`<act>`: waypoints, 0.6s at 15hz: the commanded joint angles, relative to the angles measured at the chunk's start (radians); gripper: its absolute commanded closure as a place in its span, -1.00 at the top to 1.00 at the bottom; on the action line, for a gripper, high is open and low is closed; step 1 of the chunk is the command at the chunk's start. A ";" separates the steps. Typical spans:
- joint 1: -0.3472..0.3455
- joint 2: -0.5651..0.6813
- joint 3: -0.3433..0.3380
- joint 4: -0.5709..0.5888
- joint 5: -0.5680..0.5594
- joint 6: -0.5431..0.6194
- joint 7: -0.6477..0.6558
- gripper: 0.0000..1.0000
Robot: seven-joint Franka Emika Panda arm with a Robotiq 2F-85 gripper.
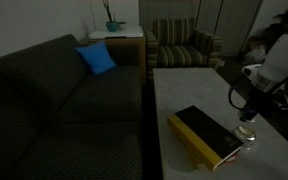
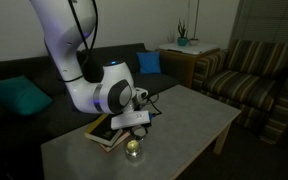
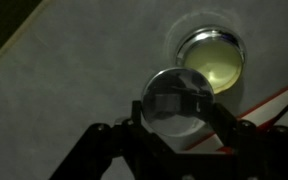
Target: Cover the silver bottle with the silver lid
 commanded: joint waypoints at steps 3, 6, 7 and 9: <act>-0.169 -0.006 0.187 0.045 -0.032 -0.214 -0.154 -0.12; -0.109 -0.008 0.134 0.059 0.013 -0.304 -0.066 -0.12; -0.092 -0.008 0.120 0.062 0.027 -0.325 -0.028 -0.12; -0.070 -0.005 0.099 0.068 0.045 -0.344 0.030 -0.12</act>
